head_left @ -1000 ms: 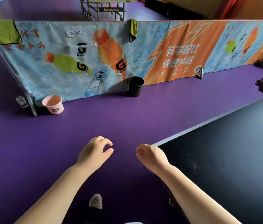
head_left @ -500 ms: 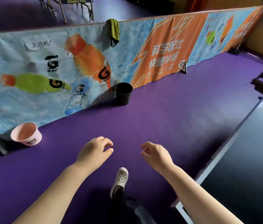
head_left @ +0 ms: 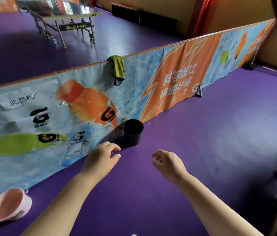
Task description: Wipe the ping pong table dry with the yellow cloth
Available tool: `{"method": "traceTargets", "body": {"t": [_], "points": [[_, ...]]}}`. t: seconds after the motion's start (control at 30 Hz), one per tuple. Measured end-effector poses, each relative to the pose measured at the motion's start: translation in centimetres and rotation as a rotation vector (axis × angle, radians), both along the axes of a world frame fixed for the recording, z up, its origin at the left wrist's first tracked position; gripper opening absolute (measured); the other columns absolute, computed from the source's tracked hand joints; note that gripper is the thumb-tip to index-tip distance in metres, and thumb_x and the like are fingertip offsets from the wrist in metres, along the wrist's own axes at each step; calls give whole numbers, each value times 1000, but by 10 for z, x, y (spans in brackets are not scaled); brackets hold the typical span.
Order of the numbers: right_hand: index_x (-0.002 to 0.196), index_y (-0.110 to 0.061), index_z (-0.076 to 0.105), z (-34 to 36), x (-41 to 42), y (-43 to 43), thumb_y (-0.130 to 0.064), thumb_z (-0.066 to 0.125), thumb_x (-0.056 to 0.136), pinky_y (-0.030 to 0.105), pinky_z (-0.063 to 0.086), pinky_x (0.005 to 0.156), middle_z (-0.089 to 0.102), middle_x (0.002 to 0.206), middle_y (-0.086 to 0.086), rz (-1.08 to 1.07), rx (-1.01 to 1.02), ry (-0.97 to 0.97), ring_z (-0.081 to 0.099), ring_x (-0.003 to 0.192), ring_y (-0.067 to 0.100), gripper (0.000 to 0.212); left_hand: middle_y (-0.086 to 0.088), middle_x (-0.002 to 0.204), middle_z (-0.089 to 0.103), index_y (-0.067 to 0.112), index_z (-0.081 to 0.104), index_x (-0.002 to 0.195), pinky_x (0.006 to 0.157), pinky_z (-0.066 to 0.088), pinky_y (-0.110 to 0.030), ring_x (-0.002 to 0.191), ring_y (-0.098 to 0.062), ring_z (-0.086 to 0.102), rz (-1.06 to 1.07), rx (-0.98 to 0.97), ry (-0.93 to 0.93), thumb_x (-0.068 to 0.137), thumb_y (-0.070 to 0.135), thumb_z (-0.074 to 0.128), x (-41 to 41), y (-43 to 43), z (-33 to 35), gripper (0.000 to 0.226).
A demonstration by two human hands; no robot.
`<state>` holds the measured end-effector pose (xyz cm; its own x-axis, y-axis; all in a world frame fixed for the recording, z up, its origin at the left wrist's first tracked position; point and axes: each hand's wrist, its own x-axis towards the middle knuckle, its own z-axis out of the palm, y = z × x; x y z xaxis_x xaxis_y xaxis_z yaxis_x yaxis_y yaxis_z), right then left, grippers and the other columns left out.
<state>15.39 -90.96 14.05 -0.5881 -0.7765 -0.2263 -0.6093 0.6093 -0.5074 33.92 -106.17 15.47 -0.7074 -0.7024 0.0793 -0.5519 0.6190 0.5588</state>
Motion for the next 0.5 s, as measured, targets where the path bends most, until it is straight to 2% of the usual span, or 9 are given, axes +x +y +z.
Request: {"method": "traceTargets", "body": {"t": [0.1,0.27,0.37,0.43,0.5], "points": [[115,-28,66,8,-35,-46,-28,54,92,22,38,67,60,88,-16,6,11,48,62,87,11,26,11,94,56,19,66,106,72,40,-18,85,-5,51,3,-6,20,86,21,65,-34,-50,3,21],[120,-29,63,3,-94,-124,-24,53,91,23,38,68,61,90,-15,8,70,115,63,97,14,31,14,98,54,24,61,111,64,35,-12,84,1,53,-15,40,39,83,21,68,-93,-152,-4,28],[129,-29,54,3,-126,-178,-21,55,90,25,42,71,65,106,-13,-53,35,111,63,100,16,40,13,96,56,23,63,110,62,34,-11,81,-2,54,-30,29,49,80,20,70,-134,-224,-7,31],[130,-28,50,2,-147,-220,-20,57,88,25,40,68,64,111,-11,-111,-25,118,62,98,17,43,12,95,56,21,63,110,62,35,-13,81,-4,55,-42,54,41,80,19,70,-170,-278,-12,31],[120,-26,55,1,-166,-266,-19,58,88,25,37,65,64,104,-10,-186,-75,122,61,90,18,33,6,98,58,19,63,111,67,39,-22,86,-11,57,-54,87,4,81,20,68,-210,-334,-18,30]]}}
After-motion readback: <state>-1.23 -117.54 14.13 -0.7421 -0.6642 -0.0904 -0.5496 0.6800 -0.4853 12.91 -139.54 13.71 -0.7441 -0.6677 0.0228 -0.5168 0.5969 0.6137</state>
